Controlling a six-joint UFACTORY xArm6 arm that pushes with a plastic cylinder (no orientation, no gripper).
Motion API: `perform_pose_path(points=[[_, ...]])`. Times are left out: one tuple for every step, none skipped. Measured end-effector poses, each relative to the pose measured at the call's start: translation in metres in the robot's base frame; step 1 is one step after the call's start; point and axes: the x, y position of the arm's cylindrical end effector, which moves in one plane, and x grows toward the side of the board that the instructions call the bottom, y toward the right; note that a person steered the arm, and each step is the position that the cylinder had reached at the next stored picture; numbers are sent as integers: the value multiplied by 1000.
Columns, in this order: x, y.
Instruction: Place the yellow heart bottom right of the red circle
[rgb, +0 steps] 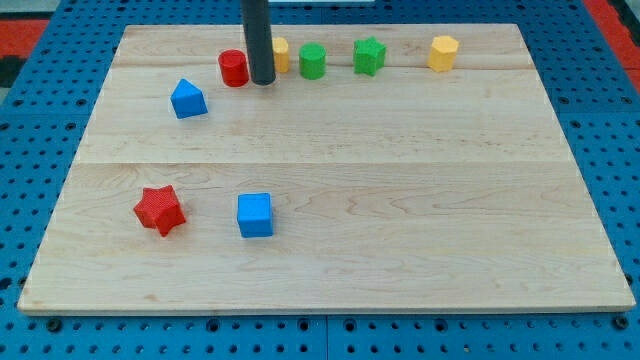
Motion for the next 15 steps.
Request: perform_pose_path(points=[[-8,-52],[-50,-52],[-66,-25],[-86,24],[-87,68],[-74,74],[-52,41],[-35,7],[-34,32],[15,47],[46,11],[12,7],[18,-23],[9,-68],[-8,-45]])
